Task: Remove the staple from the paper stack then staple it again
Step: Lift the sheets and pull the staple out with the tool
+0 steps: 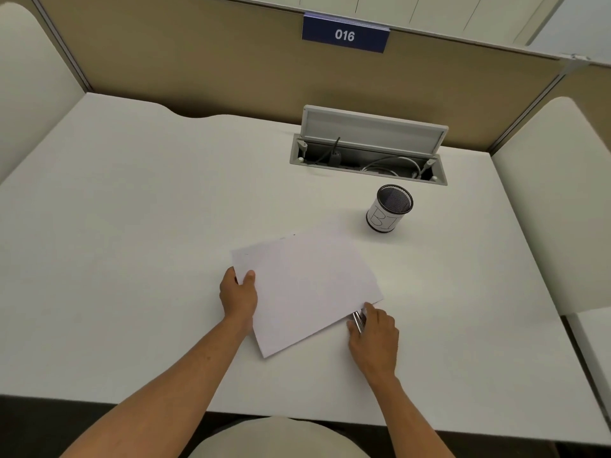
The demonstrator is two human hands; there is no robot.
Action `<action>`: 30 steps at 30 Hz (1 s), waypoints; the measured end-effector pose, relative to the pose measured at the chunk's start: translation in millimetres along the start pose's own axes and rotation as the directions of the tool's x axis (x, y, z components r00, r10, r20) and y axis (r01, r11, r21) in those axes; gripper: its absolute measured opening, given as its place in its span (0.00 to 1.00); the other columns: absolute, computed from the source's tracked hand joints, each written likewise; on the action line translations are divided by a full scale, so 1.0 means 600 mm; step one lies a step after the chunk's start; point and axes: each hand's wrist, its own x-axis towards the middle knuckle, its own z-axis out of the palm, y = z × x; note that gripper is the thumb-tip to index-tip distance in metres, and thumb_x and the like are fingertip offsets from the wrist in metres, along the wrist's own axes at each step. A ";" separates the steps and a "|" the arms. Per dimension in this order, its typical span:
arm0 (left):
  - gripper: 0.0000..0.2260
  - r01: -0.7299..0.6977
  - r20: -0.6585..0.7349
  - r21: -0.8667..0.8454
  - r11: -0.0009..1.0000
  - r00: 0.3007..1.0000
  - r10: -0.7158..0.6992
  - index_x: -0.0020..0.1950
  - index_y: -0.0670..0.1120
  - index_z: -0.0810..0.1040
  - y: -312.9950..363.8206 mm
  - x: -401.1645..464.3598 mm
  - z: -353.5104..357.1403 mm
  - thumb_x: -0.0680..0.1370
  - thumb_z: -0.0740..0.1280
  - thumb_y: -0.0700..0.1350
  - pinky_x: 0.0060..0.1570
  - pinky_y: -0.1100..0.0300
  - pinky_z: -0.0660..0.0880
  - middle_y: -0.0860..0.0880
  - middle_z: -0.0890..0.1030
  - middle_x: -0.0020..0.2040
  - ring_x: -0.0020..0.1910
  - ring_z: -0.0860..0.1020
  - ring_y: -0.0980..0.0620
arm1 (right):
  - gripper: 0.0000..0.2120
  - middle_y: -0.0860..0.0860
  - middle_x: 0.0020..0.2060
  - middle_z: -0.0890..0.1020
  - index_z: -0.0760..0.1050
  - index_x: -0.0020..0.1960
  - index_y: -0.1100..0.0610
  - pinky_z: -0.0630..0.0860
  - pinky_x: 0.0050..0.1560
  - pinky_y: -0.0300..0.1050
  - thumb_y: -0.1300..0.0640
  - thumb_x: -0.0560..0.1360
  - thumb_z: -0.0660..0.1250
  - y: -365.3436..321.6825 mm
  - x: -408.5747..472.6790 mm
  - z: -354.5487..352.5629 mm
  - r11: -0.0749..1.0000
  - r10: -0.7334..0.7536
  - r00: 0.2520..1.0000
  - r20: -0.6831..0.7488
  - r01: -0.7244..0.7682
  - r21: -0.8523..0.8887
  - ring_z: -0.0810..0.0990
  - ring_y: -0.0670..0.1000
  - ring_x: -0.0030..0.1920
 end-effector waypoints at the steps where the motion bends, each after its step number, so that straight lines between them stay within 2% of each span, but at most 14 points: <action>1: 0.04 -0.001 -0.002 0.007 1.000 1.000 0.001 0.55 0.50 0.74 -0.002 0.001 0.000 0.81 0.63 0.43 0.47 0.53 0.76 0.48 0.80 0.55 0.49 0.79 0.46 | 0.22 0.56 0.54 0.80 0.70 0.67 0.59 0.70 0.53 0.51 0.54 0.75 0.68 -0.002 0.003 -0.002 1.000 0.009 1.000 0.009 -0.009 0.001 0.75 0.58 0.55; 7: 0.12 0.025 0.011 0.011 1.000 1.000 -0.025 0.65 0.45 0.73 -0.006 0.004 0.001 0.82 0.62 0.44 0.51 0.51 0.76 0.48 0.78 0.58 0.54 0.78 0.44 | 0.26 0.57 0.56 0.77 0.62 0.72 0.61 0.70 0.56 0.52 0.58 0.76 0.65 0.016 0.001 -0.012 0.995 0.090 0.996 0.024 -0.091 0.034 0.74 0.59 0.55; 11: 0.12 0.032 0.059 -0.002 0.999 0.998 -0.032 0.65 0.45 0.73 -0.011 0.005 0.004 0.81 0.63 0.43 0.53 0.50 0.77 0.48 0.79 0.58 0.54 0.79 0.46 | 0.23 0.57 0.57 0.75 0.62 0.73 0.59 0.73 0.56 0.53 0.59 0.79 0.62 0.038 -0.016 -0.023 0.965 0.179 0.984 -0.014 -0.173 0.198 0.76 0.58 0.56; 13: 0.09 0.045 0.084 -0.012 0.999 0.996 -0.044 0.61 0.46 0.74 -0.014 0.003 0.008 0.81 0.63 0.42 0.51 0.51 0.77 0.48 0.80 0.57 0.52 0.80 0.46 | 0.22 0.52 0.54 0.73 0.61 0.73 0.57 0.72 0.53 0.47 0.59 0.80 0.60 0.036 -0.017 -0.029 0.936 0.196 0.980 -0.022 -0.180 0.301 0.75 0.55 0.54; 15: 0.07 0.071 0.105 -0.030 0.997 0.992 -0.068 0.57 0.47 0.76 -0.016 -0.001 0.013 0.80 0.64 0.41 0.47 0.53 0.77 0.48 0.81 0.54 0.49 0.80 0.47 | 0.21 0.48 0.53 0.71 0.61 0.74 0.55 0.68 0.54 0.44 0.60 0.81 0.58 0.027 -0.011 -0.034 0.894 0.205 0.978 -0.024 -0.178 0.411 0.73 0.51 0.54; 18: 0.06 0.115 0.153 -0.048 0.992 0.982 -0.107 0.55 0.47 0.77 -0.019 -0.009 0.021 0.79 0.66 0.40 0.47 0.52 0.79 0.47 0.82 0.53 0.49 0.81 0.46 | 0.19 0.45 0.56 0.71 0.64 0.72 0.54 0.66 0.58 0.42 0.60 0.82 0.57 0.005 0.004 -0.040 0.846 0.176 0.984 0.001 -0.152 0.512 0.71 0.46 0.56; 25: 0.10 0.149 0.300 -0.046 0.988 0.945 -0.129 0.60 0.44 0.79 -0.024 -0.030 0.028 0.79 0.66 0.40 0.54 0.49 0.79 0.46 0.83 0.54 0.51 0.82 0.45 | 0.17 0.50 0.58 0.74 0.69 0.69 0.56 0.66 0.57 0.40 0.61 0.81 0.57 -0.047 0.024 -0.026 0.847 0.049 0.996 0.070 -0.079 0.526 0.71 0.45 0.54; 28: 0.09 0.162 0.369 -0.038 0.986 0.919 -0.137 0.59 0.44 0.80 -0.025 -0.037 0.028 0.80 0.65 0.42 0.53 0.48 0.80 0.46 0.84 0.53 0.51 0.83 0.45 | 0.17 0.52 0.60 0.76 0.69 0.69 0.58 0.70 0.60 0.44 0.60 0.81 0.57 -0.069 0.027 -0.017 0.832 0.009 0.994 0.107 -0.067 0.551 0.73 0.48 0.57; 30: 0.08 0.157 0.397 -0.004 0.988 0.907 -0.142 0.57 0.45 0.81 -0.026 -0.039 0.030 0.80 0.65 0.43 0.55 0.45 0.79 0.46 0.85 0.52 0.52 0.83 0.43 | 0.16 0.51 0.58 0.78 0.70 0.68 0.56 0.74 0.58 0.45 0.59 0.82 0.56 -0.085 0.029 -0.012 0.815 -0.016 0.991 0.131 -0.062 0.576 0.78 0.51 0.55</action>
